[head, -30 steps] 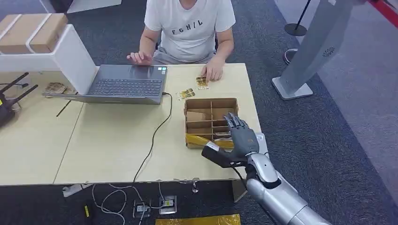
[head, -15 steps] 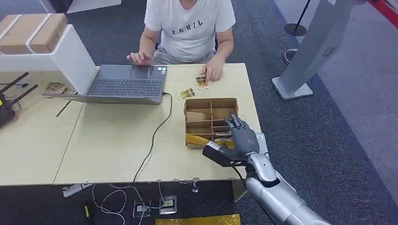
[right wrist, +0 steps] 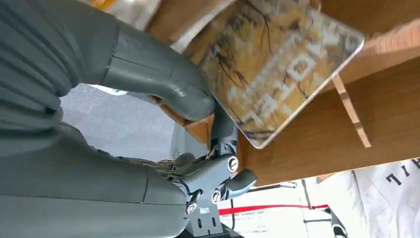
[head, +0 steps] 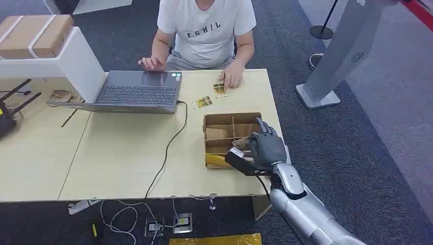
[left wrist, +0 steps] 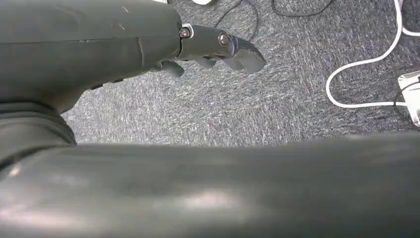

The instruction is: Pass the card to the sensor for recognition and then transmit it.

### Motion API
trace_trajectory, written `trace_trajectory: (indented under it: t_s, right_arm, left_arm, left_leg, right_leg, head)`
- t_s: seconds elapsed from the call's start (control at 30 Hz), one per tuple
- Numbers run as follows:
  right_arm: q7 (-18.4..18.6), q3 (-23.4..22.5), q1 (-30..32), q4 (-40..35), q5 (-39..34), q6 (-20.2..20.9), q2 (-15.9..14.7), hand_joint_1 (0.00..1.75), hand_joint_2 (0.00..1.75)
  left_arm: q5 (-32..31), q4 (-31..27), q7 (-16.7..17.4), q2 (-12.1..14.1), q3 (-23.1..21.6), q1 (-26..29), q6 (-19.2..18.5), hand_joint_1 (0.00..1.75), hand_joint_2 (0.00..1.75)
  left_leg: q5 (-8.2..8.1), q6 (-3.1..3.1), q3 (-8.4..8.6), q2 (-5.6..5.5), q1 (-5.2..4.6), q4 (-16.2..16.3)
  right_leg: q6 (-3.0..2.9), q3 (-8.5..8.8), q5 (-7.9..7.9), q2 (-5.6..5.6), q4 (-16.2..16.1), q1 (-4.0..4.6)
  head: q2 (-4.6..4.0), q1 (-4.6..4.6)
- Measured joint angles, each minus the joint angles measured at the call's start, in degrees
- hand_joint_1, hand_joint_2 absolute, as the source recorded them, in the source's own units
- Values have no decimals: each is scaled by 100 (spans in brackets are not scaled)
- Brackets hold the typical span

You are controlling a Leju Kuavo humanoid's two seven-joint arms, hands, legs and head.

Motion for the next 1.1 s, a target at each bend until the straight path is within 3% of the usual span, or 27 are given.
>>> trace_trajectory:
  t_s: [0.8, 0.83, 0.87, 1.1]
  right_arm:
    - [-186, -101, -13, 114, -210, -98, 122, 175, 175]
    - [-184, -101, -12, 114, -205, -112, 122, 63, 175]
    - [-179, -101, -12, 114, -188, -138, 122, 0, 175]
    - [-57, -177, -89, 109, 179, -603, 57, 0, 175]
  left_arm:
    - [-57, 0, -24, 17, -2, 0, -15, 0, 0]
    - [-57, 0, -24, 17, -2, 0, -15, 0, 0]
    - [-57, 0, -24, 17, -2, 0, -15, 0, 0]
    - [-57, 0, -24, 17, -2, 1, -7, 0, 0]
  left_leg:
    - [0, -1, 1, 2, 1, 0]
    - [0, -1, 1, 2, 1, 0]
    - [0, -1, 1, 2, 1, 0]
    - [1, -1, 2, 4, 0, 1]
  right_leg:
    - [0, -1, 0, 8, 2, 0]
    - [0, -1, 0, 8, 2, 0]
    - [0, -1, 0, 8, 2, 0]
    - [0, -1, 1, 11, 1, 0]
  head:
    - [0, 0]
    - [0, 0]
    - [0, 0]
    - [0, 0]
